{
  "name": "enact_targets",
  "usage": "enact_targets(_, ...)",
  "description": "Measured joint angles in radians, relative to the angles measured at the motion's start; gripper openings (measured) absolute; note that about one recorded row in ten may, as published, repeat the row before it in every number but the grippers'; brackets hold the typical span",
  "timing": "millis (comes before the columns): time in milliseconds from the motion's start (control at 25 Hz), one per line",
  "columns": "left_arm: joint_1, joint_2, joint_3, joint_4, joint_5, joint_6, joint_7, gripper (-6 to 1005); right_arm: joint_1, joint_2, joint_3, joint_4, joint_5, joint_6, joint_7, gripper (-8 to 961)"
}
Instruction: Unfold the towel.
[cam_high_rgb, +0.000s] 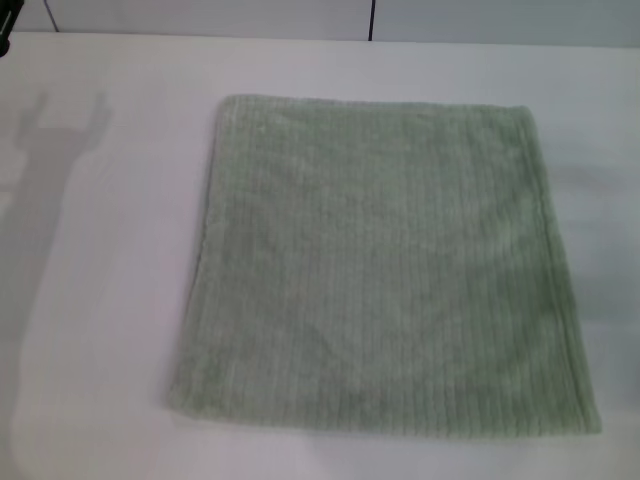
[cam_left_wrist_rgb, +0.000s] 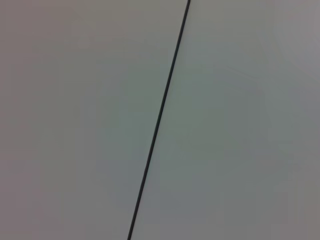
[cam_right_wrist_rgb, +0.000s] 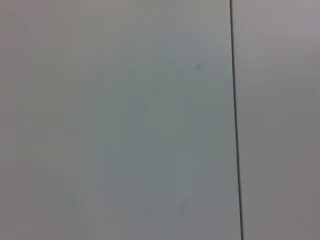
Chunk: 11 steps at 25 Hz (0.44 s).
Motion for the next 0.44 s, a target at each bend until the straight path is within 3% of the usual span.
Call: enact_targets(440, -0.004, 0.0, 0.006, -0.009, 0.0, 0.0, 0.002, 841, 0.0, 0.0, 0.002, 0.0, 0.0, 0.003, 0.001, 618)
